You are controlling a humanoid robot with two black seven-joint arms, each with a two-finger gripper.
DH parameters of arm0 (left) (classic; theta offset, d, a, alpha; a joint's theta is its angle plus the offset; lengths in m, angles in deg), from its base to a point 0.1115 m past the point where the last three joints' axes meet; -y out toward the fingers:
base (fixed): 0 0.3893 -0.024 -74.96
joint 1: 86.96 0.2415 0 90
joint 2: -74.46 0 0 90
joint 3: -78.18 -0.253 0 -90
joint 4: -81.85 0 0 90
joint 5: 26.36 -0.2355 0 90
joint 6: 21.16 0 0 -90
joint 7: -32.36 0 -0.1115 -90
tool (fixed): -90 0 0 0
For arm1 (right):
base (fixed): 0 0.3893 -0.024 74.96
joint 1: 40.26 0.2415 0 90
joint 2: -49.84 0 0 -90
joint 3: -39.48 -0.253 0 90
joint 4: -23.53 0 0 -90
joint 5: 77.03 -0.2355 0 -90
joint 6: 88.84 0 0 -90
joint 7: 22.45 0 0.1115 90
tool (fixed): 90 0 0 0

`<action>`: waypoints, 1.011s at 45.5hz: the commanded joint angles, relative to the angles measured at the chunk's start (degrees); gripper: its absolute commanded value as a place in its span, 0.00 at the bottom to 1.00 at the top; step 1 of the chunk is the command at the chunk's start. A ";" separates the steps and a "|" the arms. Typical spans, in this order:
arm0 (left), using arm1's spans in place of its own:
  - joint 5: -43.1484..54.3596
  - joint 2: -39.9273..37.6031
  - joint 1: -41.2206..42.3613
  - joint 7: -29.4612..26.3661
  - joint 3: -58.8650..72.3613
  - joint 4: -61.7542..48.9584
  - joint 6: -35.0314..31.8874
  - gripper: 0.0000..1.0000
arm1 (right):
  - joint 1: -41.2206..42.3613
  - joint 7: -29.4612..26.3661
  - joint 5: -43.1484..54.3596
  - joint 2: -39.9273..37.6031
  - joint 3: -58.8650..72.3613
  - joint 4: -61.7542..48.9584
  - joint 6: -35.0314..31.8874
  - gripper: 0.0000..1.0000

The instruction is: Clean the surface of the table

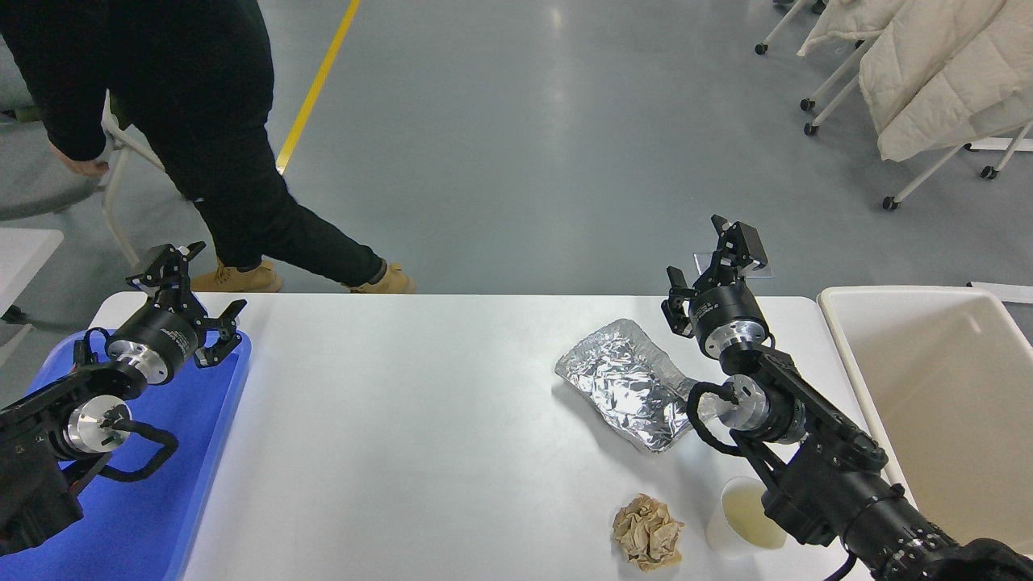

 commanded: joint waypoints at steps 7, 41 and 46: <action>0.00 0.00 0.04 0.01 0.00 0.06 0.03 1.00 | -0.33 0.20 -0.34 0.00 -1.17 0.79 -0.19 1.00; 0.00 0.00 -0.05 0.01 0.00 -0.02 0.03 1.00 | 9.16 -8.41 -0.43 -20.38 29.92 4.30 -0.19 1.00; 0.00 0.00 -0.05 0.01 0.00 -0.02 0.03 1.00 | 11.01 -11.04 -0.43 -26.00 35.20 9.21 -0.19 1.00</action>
